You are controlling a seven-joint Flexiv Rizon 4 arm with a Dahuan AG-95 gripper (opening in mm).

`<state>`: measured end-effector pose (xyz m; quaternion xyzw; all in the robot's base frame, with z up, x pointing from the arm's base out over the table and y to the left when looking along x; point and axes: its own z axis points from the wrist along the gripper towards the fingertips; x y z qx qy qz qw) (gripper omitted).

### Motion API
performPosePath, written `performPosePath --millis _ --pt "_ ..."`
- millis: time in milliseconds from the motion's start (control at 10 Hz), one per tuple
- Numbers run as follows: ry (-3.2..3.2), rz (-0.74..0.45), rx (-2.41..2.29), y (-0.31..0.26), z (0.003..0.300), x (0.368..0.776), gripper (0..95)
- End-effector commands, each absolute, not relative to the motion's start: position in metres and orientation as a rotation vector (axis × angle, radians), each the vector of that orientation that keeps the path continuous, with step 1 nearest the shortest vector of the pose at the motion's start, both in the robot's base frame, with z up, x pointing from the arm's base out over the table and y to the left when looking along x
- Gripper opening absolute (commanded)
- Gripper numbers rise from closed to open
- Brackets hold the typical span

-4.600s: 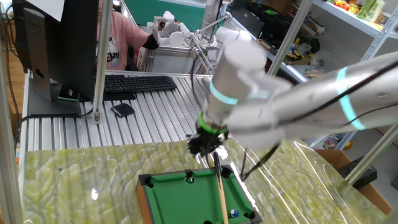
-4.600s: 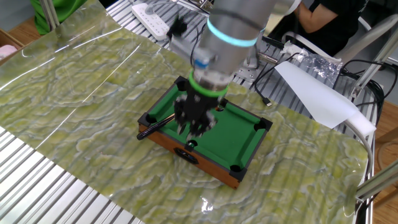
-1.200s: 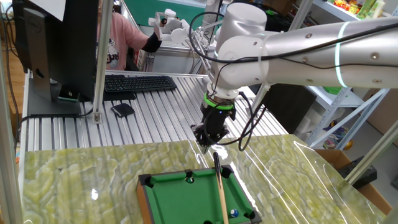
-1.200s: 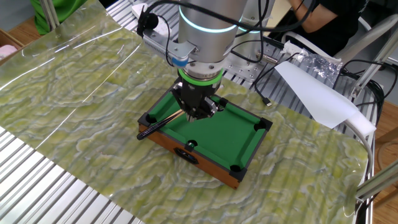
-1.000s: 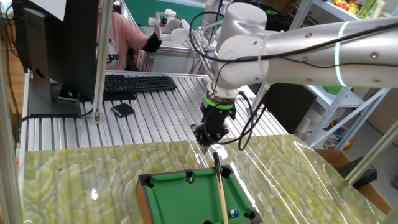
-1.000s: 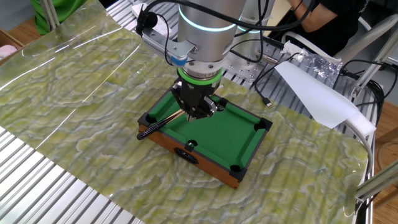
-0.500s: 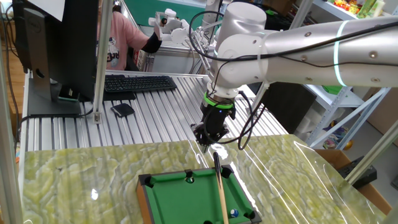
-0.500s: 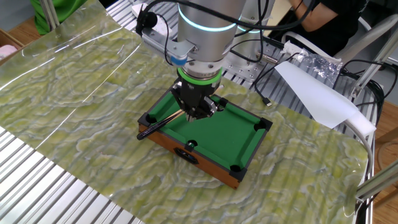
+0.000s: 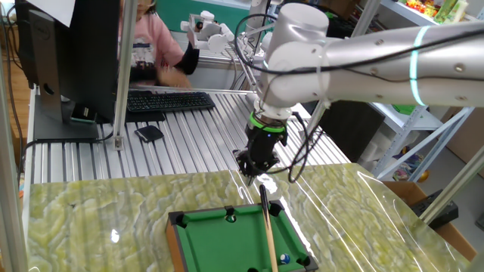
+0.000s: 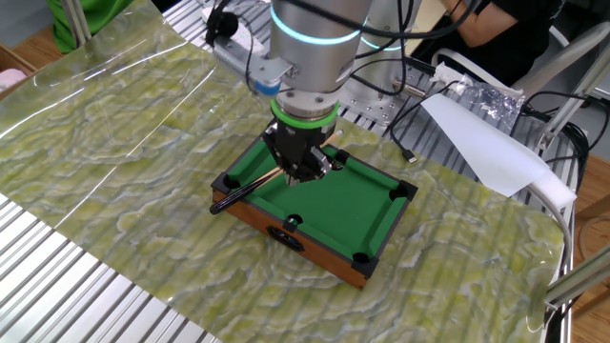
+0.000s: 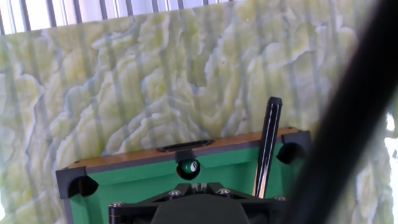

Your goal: Hit the pool ball

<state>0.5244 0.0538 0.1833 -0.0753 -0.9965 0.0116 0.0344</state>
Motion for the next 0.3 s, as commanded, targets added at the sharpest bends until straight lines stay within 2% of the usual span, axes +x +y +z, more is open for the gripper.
performPosePath --millis 100,300 --pt "-3.021 0.045 -0.285 0.0538 0.1841 0.522 0.0" --pt "-2.976 0.05 -0.298 0.0539 0.1842 0.5218 0.0"
